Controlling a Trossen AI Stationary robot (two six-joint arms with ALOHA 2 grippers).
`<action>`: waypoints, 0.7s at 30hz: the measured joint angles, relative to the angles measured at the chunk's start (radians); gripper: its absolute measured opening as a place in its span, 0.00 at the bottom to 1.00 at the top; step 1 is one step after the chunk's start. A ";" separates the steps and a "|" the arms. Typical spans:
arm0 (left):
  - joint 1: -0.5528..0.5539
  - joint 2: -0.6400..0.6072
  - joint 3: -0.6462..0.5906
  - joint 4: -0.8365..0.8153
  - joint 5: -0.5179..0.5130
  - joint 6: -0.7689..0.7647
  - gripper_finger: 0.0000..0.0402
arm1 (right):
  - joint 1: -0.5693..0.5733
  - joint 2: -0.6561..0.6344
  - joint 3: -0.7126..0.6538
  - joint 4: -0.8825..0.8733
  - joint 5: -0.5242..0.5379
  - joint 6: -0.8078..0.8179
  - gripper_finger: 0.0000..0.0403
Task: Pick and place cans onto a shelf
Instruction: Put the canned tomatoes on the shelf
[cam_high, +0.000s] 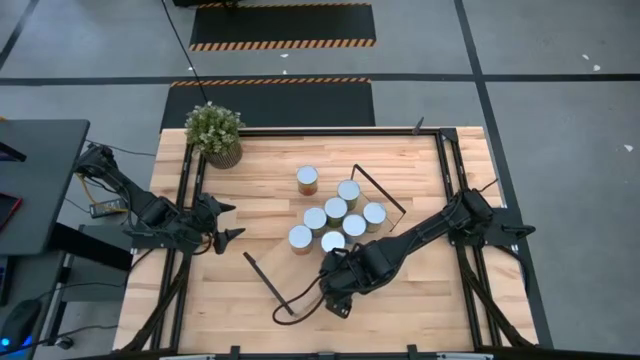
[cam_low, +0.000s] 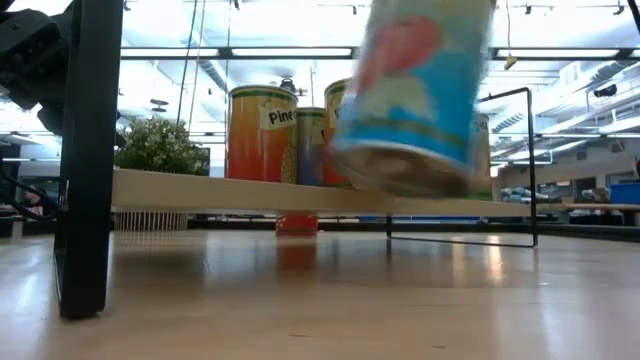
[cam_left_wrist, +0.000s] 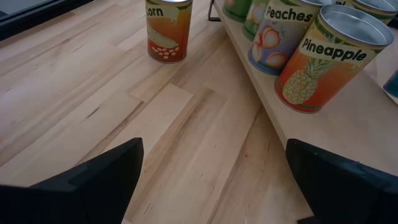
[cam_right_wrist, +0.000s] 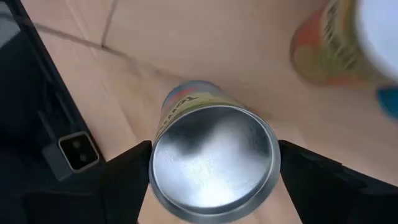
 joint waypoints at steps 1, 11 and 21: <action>0.000 0.000 0.000 0.000 0.000 0.000 1.00 | 0.000 0.001 0.011 -0.004 0.014 -0.006 0.83; 0.000 0.000 0.000 0.000 0.000 0.000 1.00 | -0.027 0.008 0.060 0.063 0.085 -0.085 0.83; 0.000 0.000 0.000 0.000 0.000 0.001 1.00 | -0.051 0.039 0.059 0.092 0.126 -0.203 0.83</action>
